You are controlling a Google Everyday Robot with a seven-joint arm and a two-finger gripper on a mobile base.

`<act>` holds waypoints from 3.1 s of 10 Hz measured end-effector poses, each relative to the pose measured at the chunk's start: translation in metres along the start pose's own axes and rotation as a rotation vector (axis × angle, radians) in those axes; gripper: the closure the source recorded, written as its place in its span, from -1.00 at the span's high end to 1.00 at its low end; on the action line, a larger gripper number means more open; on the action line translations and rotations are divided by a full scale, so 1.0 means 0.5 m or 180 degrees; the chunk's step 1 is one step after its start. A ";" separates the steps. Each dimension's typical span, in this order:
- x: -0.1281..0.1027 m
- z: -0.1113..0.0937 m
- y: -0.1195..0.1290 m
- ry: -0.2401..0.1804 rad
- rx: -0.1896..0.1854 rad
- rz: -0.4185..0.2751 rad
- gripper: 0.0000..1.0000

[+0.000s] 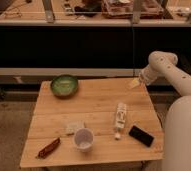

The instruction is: Place the bottle in the ceramic bowl

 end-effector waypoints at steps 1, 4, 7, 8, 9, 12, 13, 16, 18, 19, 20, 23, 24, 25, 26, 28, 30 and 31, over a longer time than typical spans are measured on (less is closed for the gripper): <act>0.000 0.000 0.000 -0.0001 0.0000 0.0000 0.57; 0.000 0.000 0.000 -0.0001 0.0000 0.0000 0.57; 0.000 0.000 0.000 0.0001 -0.0001 0.0000 0.57; 0.000 0.000 0.000 0.0001 -0.0001 0.0000 0.57; 0.000 0.000 0.000 0.0000 0.0000 0.0000 0.57; 0.000 -0.001 0.000 0.0001 -0.0001 0.0000 0.57; 0.001 -0.002 0.000 0.0003 -0.0002 -0.0001 0.57; 0.001 -0.002 0.000 0.0002 -0.0002 -0.0001 0.57; 0.001 -0.002 0.000 0.0003 -0.0002 -0.0001 0.57; 0.001 -0.002 0.000 0.0003 -0.0002 -0.0001 0.57; 0.001 -0.003 0.000 0.0005 -0.0002 -0.0002 0.57; -0.020 -0.032 -0.027 0.0117 0.0119 0.0103 0.57; -0.036 -0.045 -0.043 0.0150 0.0178 0.0145 0.57; -0.062 -0.060 -0.066 0.0180 0.0238 0.0184 0.57; -0.095 -0.074 -0.086 0.0212 0.0261 0.0202 0.57; -0.138 -0.086 -0.119 0.0274 0.0244 0.0150 0.57; -0.170 -0.081 -0.177 0.0346 0.0239 0.0049 0.57; -0.178 -0.077 -0.198 0.0386 0.0240 0.0023 0.57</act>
